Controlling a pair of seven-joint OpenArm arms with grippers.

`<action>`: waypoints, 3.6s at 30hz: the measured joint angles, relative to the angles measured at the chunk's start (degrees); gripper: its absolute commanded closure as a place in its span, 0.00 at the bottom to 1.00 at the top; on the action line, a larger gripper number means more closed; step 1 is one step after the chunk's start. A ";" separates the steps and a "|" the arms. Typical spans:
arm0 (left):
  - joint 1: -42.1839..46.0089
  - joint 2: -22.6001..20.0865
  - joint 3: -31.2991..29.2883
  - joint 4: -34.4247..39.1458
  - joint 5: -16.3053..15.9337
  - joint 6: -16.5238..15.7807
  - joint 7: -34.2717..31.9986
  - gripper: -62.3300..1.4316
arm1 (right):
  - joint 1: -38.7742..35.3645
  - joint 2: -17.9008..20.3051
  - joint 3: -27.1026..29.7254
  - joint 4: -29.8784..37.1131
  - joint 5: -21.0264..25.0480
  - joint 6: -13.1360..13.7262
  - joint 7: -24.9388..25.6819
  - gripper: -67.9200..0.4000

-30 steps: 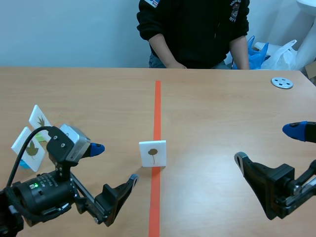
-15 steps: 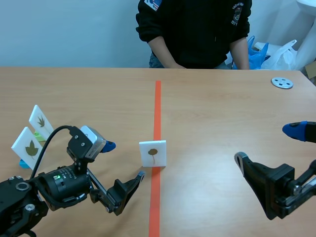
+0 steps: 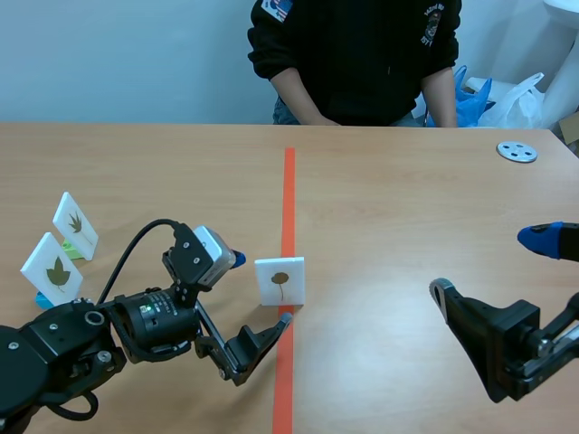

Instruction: Sort the leaf by its shape. The table is split by an orange tape line. A compound leaf with several leaflets goes to the left side, a simple leaf with one blade goes to the right side. Return to the home posture when a red brick is placed on the table.

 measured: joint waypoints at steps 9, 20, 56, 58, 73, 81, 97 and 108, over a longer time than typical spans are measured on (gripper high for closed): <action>-1.55 1.18 4.74 -2.21 -0.20 0.39 -1.62 0.00 | 0.00 -2.60 0.00 0.00 0.00 -0.02 -0.02 0.00; -5.20 5.88 6.16 -4.28 -0.20 0.94 -2.05 0.09 | 0.00 -2.86 0.00 0.00 0.00 -0.02 -1.09 0.00; -5.99 4.02 6.12 -5.38 -9.86 2.89 -1.73 0.91 | 0.00 -2.84 0.00 0.00 0.00 -0.02 -1.27 0.00; -4.94 2.12 5.07 -0.46 -12.09 2.78 0.74 0.91 | 0.00 -2.84 0.00 0.00 -0.02 -0.02 -1.25 0.00; 18.10 -4.92 -14.67 30.47 -18.73 2.89 13.49 0.91 | 1.51 -2.84 0.00 0.00 -0.02 -0.02 -1.09 0.00; 31.50 -4.74 -26.47 42.32 -18.69 5.05 14.27 0.91 | 1.64 -2.84 0.00 0.00 -0.02 -0.02 -1.27 0.00; 40.09 -0.81 -44.37 39.95 -21.22 8.31 15.61 0.91 | 1.62 -2.84 0.00 0.00 -0.02 0.00 -1.31 0.00; 37.20 0.33 -45.20 23.63 -21.22 9.64 11.89 0.91 | 1.62 -2.84 0.00 0.00 -0.02 -0.02 -1.29 0.00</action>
